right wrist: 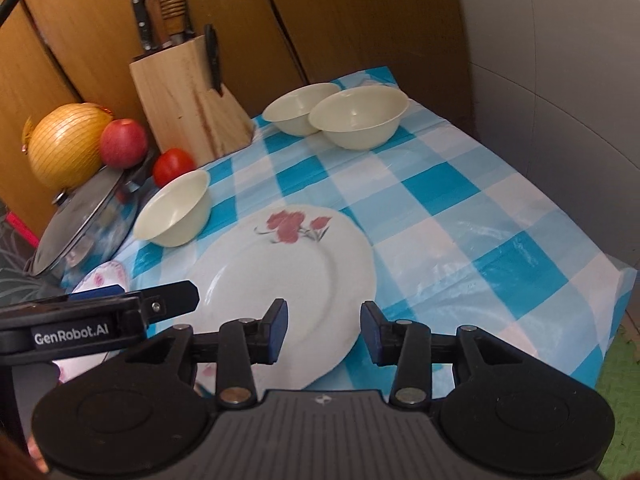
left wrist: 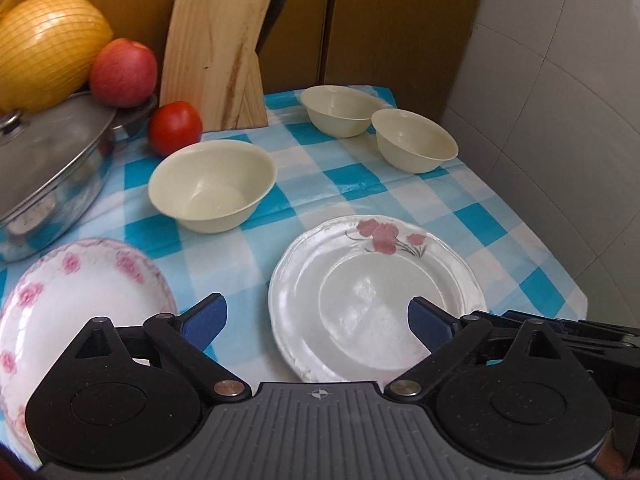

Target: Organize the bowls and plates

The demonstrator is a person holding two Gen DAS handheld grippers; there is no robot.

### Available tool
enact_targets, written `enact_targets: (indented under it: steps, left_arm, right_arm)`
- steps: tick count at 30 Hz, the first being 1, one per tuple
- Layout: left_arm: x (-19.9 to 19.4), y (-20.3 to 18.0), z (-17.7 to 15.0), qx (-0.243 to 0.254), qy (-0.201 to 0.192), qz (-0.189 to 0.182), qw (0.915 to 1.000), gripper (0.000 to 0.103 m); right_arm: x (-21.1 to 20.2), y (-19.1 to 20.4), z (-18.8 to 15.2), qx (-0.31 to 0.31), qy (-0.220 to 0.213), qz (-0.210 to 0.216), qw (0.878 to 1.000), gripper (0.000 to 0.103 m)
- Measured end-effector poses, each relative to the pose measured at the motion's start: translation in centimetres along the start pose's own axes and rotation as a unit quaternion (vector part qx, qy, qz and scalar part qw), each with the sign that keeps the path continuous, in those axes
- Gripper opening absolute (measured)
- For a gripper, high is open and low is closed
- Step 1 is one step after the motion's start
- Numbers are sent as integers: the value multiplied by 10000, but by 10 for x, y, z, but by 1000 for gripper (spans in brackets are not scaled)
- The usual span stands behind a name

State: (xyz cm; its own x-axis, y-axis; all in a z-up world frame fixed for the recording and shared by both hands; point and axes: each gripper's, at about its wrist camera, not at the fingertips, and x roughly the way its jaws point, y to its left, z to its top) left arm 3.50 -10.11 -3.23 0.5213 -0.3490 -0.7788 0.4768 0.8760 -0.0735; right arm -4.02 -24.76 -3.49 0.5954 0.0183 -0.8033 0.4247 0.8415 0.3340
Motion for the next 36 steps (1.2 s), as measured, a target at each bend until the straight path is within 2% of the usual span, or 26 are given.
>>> enact_targets:
  steps: [6,11,16,36]
  left_arm:
    - [25,-1,7,-33,230,54,9997,99]
    - [37,-8,8,217,275,209,9992,99]
    - [48,-7,8,251,401,244,9986,99]
    - [63,-9,6,227,566,275,9978,100]
  right_arm:
    - [15,-5,8,-44,85,-188,9998,38]
    - [26,-6,14,-36,154,-226,9996,38]
    - [32,-10,17,49,216,-246,9995,38]
    - [35,-10,16,91,218,-208,9995,38]
